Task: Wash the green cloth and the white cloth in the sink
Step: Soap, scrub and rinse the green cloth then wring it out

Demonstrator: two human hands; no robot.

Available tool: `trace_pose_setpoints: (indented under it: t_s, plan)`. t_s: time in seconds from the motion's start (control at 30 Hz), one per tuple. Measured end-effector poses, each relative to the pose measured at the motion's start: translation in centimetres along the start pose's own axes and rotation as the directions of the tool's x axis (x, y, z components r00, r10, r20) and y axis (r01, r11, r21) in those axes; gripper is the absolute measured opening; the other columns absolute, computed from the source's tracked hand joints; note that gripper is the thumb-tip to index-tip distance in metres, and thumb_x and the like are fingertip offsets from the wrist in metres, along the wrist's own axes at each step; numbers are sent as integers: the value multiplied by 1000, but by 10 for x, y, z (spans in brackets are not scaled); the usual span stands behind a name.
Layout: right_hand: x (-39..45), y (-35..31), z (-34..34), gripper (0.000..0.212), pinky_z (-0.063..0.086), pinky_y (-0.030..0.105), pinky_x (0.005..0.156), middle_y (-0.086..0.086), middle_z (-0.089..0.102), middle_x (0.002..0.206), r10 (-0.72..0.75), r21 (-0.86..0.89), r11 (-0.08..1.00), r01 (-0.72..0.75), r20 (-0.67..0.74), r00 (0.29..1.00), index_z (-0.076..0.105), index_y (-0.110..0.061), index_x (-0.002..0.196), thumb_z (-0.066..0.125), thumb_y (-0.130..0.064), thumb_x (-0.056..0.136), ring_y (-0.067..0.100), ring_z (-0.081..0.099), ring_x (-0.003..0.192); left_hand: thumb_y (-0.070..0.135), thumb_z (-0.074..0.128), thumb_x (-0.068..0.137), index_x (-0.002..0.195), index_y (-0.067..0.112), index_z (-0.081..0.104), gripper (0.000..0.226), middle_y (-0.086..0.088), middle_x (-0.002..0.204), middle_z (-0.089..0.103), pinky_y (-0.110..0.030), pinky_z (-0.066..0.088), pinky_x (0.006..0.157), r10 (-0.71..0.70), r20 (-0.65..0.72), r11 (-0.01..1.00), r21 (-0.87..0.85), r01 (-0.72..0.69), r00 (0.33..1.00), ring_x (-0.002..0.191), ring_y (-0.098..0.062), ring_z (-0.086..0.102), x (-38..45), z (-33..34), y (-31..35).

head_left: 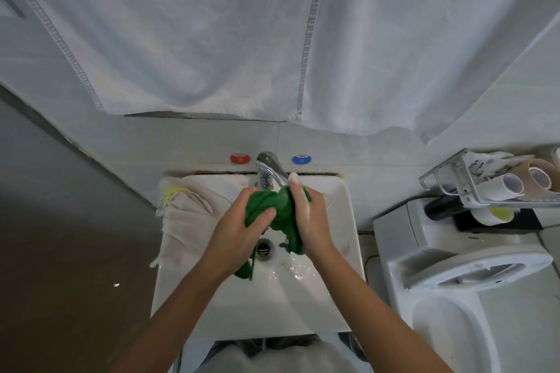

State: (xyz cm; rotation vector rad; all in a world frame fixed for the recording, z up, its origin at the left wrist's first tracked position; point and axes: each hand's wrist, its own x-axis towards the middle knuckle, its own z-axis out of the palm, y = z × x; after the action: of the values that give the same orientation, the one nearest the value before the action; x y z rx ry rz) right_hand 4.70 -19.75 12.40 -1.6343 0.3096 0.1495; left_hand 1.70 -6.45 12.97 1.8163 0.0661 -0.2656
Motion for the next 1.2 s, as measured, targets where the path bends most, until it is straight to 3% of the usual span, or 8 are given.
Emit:
trace_pose_setpoints:
  t_s: [0.23, 0.37, 0.5, 0.67, 0.8, 0.97, 1.13, 1.2]
  plan:
    - [-7, -6, 32, 35, 45, 27, 52, -4, 53, 51, 93, 123, 990, -75, -144, 985, 60, -21, 57, 56, -19, 91, 12, 50, 50, 29, 51, 96, 57, 26, 49, 40, 9, 45, 45, -22, 36, 48, 29, -522, 1000, 23, -20, 852, 44, -6, 44, 14, 36, 14]
    - [19, -15, 29, 42, 29, 23, 46, -11, 34, 42, 136, 163, 982, -100, -228, 964, 39, -16, 50, 52, 2, 85, 7, 31, 44, 18, 52, 95, 51, 26, 41, 47, 8, 42, 38, -24, 32, 44, 123, -444, 991, 109, -83, 888, 40, -7, 37, 0, 50, 12]
    - [-15, -13, 38, 27, 36, 19, 46, 0, 44, 53, 46, 30, 999, -45, -33, 998, 50, -11, 63, 54, -1, 88, 8, 40, 46, 20, 51, 96, 51, 22, 42, 46, 4, 47, 43, -29, 36, 51, -66, -554, 996, 10, 87, 830, 47, -13, 41, 39, 21, -1]
    - [13, -13, 34, 34, 36, 18, 46, -7, 44, 48, 156, 148, 979, -143, -76, 985, 51, -13, 62, 47, 1, 93, 5, 41, 42, 6, 52, 93, 55, 28, 41, 45, 10, 49, 42, -16, 35, 45, 150, -492, 987, 117, -106, 858, 44, -6, 45, 8, 42, 4]
    - [-5, -3, 39, 37, 34, 16, 43, -9, 41, 46, 197, 129, 973, -190, -37, 980, 46, -16, 60, 44, 2, 93, 4, 38, 42, 13, 51, 95, 54, 22, 43, 43, 6, 52, 46, -22, 34, 51, -13, -567, 998, 44, 47, 824, 50, -8, 42, 42, 23, 7]
    - [15, -10, 35, 30, 39, 16, 46, -7, 48, 50, 161, 161, 976, -148, -69, 985, 56, -14, 68, 49, -1, 95, 3, 45, 43, 18, 49, 91, 54, 29, 40, 39, 10, 48, 41, -16, 35, 48, 164, -499, 985, 132, -112, 851, 47, -7, 46, 16, 44, -1]
    - [-12, -10, 42, 31, 37, 17, 44, -5, 44, 51, 75, 31, 997, -74, -35, 997, 50, -14, 63, 50, -5, 93, 4, 41, 44, 10, 52, 94, 52, 22, 42, 44, 6, 51, 45, -21, 37, 52, -12, -592, 1000, 14, 25, 806, 50, -9, 42, 52, 18, -8]
    - [-6, -12, 40, 30, 39, 17, 46, -1, 47, 54, 47, -21, 999, -48, -36, 998, 52, -12, 64, 52, -5, 93, 5, 43, 45, 6, 51, 93, 53, 24, 41, 45, 10, 50, 42, -13, 34, 50, 72, -585, 996, 86, -27, 808, 47, -6, 42, 47, 21, -10]
